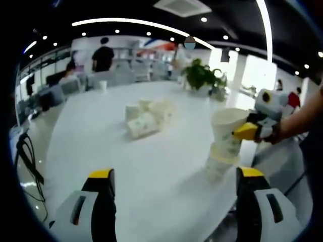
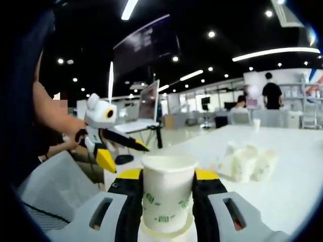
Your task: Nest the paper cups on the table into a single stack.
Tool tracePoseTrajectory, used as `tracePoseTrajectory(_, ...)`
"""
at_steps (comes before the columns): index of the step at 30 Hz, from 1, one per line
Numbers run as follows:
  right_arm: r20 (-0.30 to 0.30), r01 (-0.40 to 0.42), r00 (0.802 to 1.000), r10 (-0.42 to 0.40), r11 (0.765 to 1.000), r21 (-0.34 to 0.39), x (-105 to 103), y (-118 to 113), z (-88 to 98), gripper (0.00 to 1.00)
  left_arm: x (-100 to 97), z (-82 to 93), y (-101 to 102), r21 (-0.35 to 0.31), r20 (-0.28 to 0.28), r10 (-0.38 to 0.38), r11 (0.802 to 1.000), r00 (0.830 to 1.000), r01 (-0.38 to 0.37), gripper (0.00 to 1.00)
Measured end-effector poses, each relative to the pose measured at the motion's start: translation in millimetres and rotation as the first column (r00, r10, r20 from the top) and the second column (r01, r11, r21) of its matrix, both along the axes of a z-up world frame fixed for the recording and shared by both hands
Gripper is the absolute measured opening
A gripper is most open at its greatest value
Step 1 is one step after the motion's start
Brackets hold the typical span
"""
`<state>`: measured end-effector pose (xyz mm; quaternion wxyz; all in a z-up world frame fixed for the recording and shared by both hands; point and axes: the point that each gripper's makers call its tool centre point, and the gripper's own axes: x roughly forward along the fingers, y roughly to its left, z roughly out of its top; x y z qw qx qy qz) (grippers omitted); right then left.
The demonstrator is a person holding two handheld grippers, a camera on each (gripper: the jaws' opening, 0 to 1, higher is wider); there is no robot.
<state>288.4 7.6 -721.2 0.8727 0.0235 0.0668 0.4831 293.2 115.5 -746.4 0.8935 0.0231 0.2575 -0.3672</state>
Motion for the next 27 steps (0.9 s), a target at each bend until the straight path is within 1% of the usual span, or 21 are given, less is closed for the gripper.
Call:
tracePoseTrajectory(7,-0.014,-0.004,1.0,0.004,0.999,-0.032,-2.4,2.7,-13.8,0.36,-1.0,-2.2,-0.7,-0.003,-0.003,0.0,1.0,1.0,0.0,0.98)
tracePoseTrajectory(10,-0.015,-0.006,1.0,0.005,0.999,-0.039,-4.0,3.7,-16.1,0.37,-2.2,-2.6,-1.1,-0.003,-0.005,0.0,1.0,1.0,0.0,0.98)
tracePoseTrajectory(14,-0.03,-0.011,1.0,0.009,0.998,-0.064,-7.2,4.7,-25.5,0.38,-3.4,-2.8,-1.8,-0.003,-0.008,-0.001,1.0,1.0,0.001,0.98)
tracePoseTrajectory(19,-0.043,-0.01,0.999,0.006,0.996,-0.084,-8.2,3.9,-30.2,0.38,-2.9,-3.8,-1.5,-0.004,-0.011,0.0,1.0,1.0,0.0,0.98)
tracePoseTrajectory(21,-0.049,-0.011,0.999,0.006,0.995,-0.104,-8.0,3.4,-34.8,0.39,-2.9,-4.4,-1.4,-0.003,-0.013,0.0,1.0,1.0,0.0,0.98)
tracePoseTrajectory(24,-0.062,-0.015,0.998,0.009,0.994,-0.11,-9.5,3.7,-38.0,0.39,-3.7,-3.9,-2.6,-0.005,-0.016,-0.002,1.0,1.0,0.002,0.98)
tracePoseTrajectory(25,-0.068,-0.019,0.998,0.01,0.992,-0.128,-10.8,3.6,-41.4,0.39,-3.5,-4.1,-2.9,-0.005,-0.015,-0.002,1.0,1.0,0.002,0.98)
tracePoseTrajectory(27,-0.073,-0.025,0.997,0.014,0.99,-0.141,-13.0,4.8,-45.1,0.4,-3.3,-5.5,-3.1,-0.008,-0.018,-0.003,1.0,1.0,0.003,0.98)
